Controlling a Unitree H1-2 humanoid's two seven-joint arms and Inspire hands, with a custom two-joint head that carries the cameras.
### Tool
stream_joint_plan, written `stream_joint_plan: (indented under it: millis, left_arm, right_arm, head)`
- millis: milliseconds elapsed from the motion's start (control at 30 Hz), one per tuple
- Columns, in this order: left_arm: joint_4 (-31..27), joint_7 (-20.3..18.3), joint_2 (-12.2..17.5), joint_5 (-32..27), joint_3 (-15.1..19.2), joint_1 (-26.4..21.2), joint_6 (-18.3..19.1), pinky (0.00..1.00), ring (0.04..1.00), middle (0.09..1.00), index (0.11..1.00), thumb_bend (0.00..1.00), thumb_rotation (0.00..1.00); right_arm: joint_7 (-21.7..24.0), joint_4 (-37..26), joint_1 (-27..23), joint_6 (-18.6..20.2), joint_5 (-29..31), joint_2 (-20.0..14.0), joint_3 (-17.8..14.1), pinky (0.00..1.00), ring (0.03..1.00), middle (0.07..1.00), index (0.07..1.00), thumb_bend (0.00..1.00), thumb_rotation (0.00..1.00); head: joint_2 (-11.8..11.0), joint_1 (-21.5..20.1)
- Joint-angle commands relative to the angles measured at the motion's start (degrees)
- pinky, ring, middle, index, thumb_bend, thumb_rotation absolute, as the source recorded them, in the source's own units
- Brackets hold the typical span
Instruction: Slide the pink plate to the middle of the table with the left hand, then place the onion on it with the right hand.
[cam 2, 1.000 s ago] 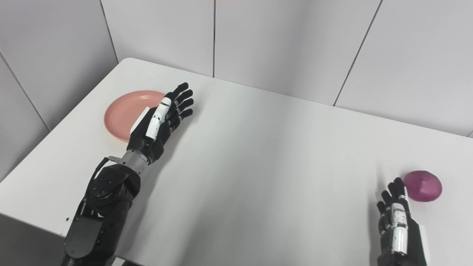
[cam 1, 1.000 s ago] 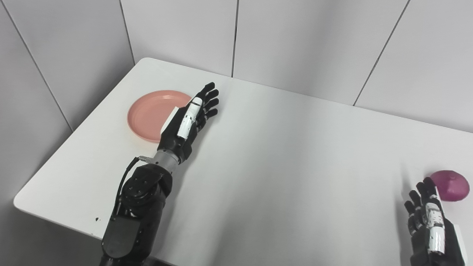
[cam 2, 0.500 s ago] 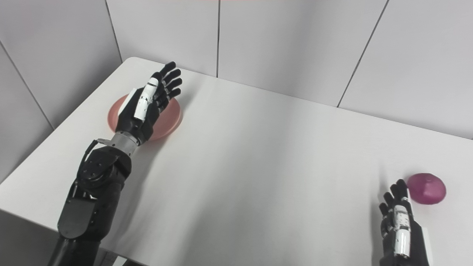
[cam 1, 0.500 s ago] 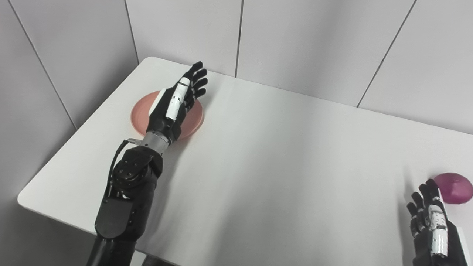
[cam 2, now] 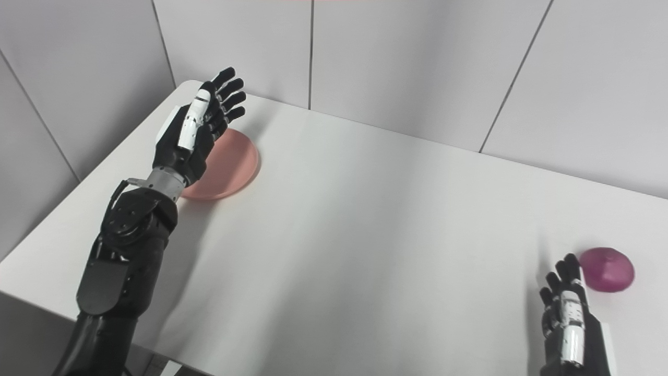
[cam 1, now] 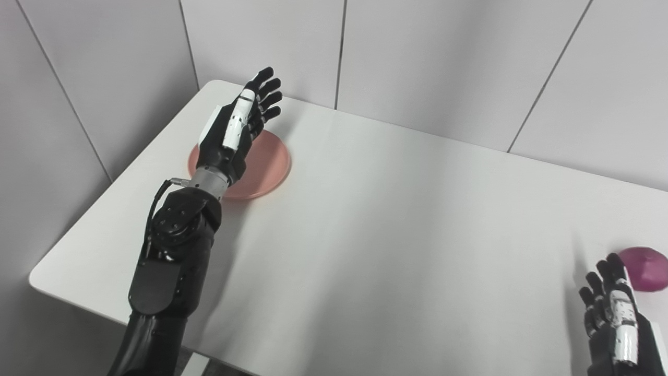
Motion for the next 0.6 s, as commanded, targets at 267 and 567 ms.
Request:
stream_joint_plan:
  millis: [267, 567]
  left_arm:
    - [2.9, 0.8, 2.2, -0.1, 2.2, -5.1, -3.1, 0.91, 0.915, 0.909, 0.885, 0.39, 1.0]
    - [5.0, 1.6, 3.8, 0.7, 3.8, -5.3, -4.0, 0.89, 0.904, 0.899, 0.871, 0.37, 1.0]
  right_arm:
    - [0.6, -1.8, -1.2, 0.4, 0.6, -0.7, -0.5, 1.0, 1.0, 1.0, 1.0, 0.0, 1.0]
    - [0.8, -1.4, -1.1, -0.4, 0.5, -1.1, -0.4, 1.0, 1.0, 1.0, 1.0, 0.0, 1.0]
  head:
    - [-0.4, 0.9]
    - [-0.6, 1.5]
